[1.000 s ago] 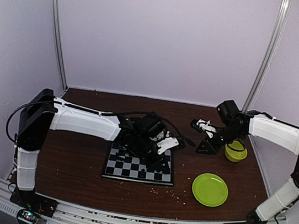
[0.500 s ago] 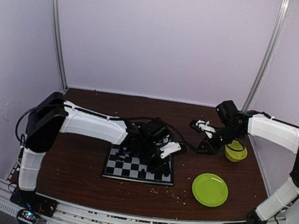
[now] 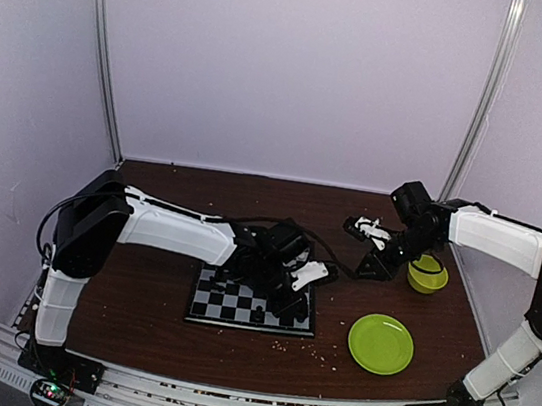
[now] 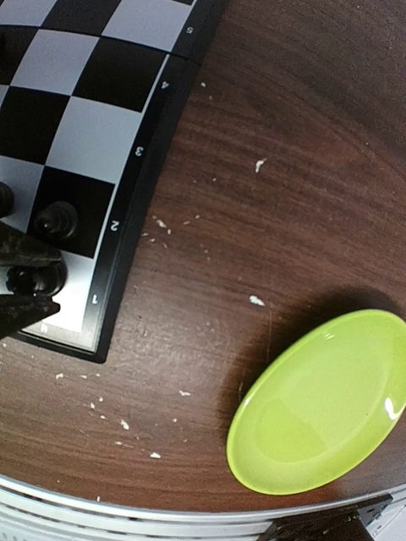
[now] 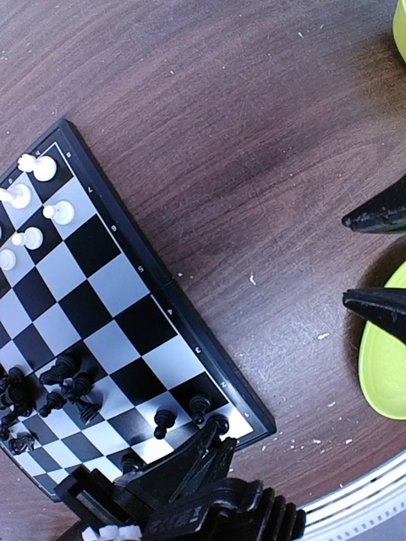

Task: Set up the chess pieces on the board
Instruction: Place the rook at a8.

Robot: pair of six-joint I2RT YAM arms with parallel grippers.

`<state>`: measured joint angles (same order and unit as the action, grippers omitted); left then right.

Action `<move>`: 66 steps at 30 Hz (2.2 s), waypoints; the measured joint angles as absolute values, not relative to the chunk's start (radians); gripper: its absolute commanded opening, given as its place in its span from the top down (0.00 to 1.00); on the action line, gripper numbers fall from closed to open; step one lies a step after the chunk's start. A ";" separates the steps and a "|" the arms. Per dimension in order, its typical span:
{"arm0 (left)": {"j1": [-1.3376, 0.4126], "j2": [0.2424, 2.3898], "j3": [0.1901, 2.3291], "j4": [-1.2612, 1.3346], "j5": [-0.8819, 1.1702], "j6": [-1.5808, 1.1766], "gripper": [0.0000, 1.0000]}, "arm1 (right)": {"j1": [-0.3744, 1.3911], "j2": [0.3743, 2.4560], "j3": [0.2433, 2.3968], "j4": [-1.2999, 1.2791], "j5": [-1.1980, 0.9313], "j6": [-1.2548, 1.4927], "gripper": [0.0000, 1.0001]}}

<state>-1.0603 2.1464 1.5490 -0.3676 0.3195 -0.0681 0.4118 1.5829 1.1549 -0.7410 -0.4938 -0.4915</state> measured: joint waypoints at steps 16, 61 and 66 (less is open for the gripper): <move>-1.060 2.159 1.566 -0.369 0.324 -0.064 0.94 | 0.412 1.583 1.155 -0.745 -0.494 -0.492 0.77; -1.070 2.033 1.539 -0.379 0.318 -0.061 0.69 | 0.412 1.585 1.159 -0.756 -0.498 -0.495 0.76; -1.065 1.874 1.543 -0.454 0.267 -0.019 0.58 | 0.412 1.584 1.161 -0.757 -0.498 -0.494 0.75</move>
<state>-1.0649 1.8736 1.5433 -0.4541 0.2672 -0.0185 0.4118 1.5845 1.1606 -0.7570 -0.4976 -0.4942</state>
